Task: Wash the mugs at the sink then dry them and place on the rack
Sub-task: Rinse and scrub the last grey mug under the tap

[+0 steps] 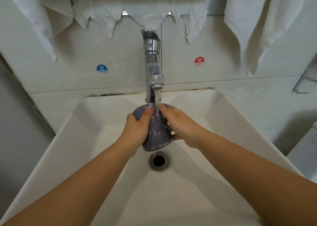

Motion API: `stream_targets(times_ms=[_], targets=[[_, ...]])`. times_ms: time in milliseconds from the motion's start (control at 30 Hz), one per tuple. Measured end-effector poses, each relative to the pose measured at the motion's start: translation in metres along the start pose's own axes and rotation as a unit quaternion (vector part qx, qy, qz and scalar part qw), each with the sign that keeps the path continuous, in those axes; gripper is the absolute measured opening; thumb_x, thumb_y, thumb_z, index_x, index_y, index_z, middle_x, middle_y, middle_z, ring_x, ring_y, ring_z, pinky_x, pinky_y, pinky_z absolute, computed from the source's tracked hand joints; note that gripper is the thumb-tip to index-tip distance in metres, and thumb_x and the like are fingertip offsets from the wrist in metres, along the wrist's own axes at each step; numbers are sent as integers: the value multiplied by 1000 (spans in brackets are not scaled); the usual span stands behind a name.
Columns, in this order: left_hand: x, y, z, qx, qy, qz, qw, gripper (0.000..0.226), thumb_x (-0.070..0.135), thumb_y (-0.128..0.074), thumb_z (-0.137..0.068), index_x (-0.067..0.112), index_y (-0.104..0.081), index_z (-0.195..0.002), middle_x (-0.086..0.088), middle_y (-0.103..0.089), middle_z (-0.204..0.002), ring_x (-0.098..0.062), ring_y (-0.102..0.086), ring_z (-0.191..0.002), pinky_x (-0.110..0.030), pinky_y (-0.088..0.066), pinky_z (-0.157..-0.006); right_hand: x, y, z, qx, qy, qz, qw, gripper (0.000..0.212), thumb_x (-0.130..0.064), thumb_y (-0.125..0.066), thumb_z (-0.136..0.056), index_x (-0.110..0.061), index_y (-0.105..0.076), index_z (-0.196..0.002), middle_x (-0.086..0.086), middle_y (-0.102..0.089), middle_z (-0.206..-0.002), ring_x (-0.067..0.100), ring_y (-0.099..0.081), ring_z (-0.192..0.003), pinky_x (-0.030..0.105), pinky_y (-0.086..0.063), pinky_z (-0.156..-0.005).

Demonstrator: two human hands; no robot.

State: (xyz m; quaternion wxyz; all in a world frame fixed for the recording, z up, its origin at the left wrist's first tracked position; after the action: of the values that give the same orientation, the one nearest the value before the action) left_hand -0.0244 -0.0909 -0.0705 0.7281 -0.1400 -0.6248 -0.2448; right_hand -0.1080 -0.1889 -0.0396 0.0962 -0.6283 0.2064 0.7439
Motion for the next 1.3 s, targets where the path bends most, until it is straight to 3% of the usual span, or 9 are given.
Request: stream_targets(times_ms=[133, 267, 367, 533, 733, 833, 933, 1133, 1300], targets=[[-2, -2, 0, -22, 2, -34, 999, 66, 58, -55, -88, 15, -36, -136, -5, -58, -125, -22, -61, -108, -39, -53, -89, 2, 7, 0, -17, -47, -22, 999, 28, -39, -34, -101, -29, -52, -121, -5, -57, -101, 17, -59, -94, 40, -54, -84], [-3, -6, 2, -36, -8, -62, 997, 109, 58, -84, -46, 20, -38, -136, -5, -61, -123, -25, -65, -104, -44, -57, -86, 6, 11, -2, -18, -78, -47, 996, 35, -45, -39, -98, -27, -53, -125, 2, -58, -113, 25, -58, -108, 46, -50, -95], [1, -5, 3, 0, -10, -19, 1000, 72, 55, -70, -77, 18, -45, -133, -6, -65, -117, -22, -67, -96, -32, -57, -71, 10, 9, -4, -40, -96, -102, 989, 40, -55, -39, -96, -29, -55, -121, 4, -60, -118, 27, -58, -111, 48, -49, -97], [2, -3, 2, 3, 31, 7, 999, 55, 61, -32, -96, 23, -46, -135, -7, -64, -119, -25, -64, -104, -45, -53, -92, 18, 8, -7, -25, -119, -212, 970, 36, -53, -41, -96, -28, -63, -111, 3, -67, -110, 24, -62, -103, 42, -53, -89], [3, -8, 8, -47, -1, -8, 999, 82, 49, -80, -66, 21, -44, -134, -5, -64, -119, -25, -65, -104, -46, -54, -92, 19, 5, -4, -106, -119, -270, 950, 32, -36, -48, -95, -12, -68, -97, 7, -75, -89, 22, -69, -89, 34, -54, -83], [9, -9, 10, -26, -37, -15, 999, 36, 48, -61, -89, 24, -57, -116, -4, -70, -104, -19, -68, -94, -36, -56, -81, 20, 5, -4, -111, -107, -270, 950, 27, -29, -48, -95, -11, -68, -95, 6, -74, -90, 19, -69, -84, 31, -54, -79], [12, -6, 10, -4, -29, -11, 999, 36, 53, -29, -100, 31, -58, -99, -3, -68, -98, -17, -65, -92, -32, -52, -81, 22, 4, -5, -120, -107, -262, 952, 27, -26, -48, -96, -8, -67, -106, 10, -70, -108, 25, -67, -100, 35, -54, -86], [7, -5, 6, -58, -39, -66, 995, 60, 44, -76, -75, 20, -54, -125, -3, -69, -108, -17, -68, -95, -31, -57, -76, 23, 8, -6, -110, -98, -251, 957, 28, -26, -46, -98, -8, -66, -105, 10, -71, -104, 24, -66, -98, 33, -55, -84], [10, -8, 7, 11, -53, -41, 998, 40, 53, -48, -94, 19, -57, -112, 0, -68, -96, -9, -64, -84, -19, -45, -61, 25, 7, -9, -89, -93, -241, 962, 37, -30, -52, -96, -6, -62, -122, 12, -67, -119, 27, -63, -112, 34, -55, -88]])
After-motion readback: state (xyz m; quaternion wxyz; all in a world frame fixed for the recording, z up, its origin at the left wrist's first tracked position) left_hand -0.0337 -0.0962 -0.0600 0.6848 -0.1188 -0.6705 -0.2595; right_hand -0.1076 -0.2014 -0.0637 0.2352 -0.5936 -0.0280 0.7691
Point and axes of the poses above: each hand's wrist, its own z-axis away from the middle knuckle, its own y-axis out of the back of the hand, x = y × z, the point moved 3 cm from there along -z, towards the middle knuckle
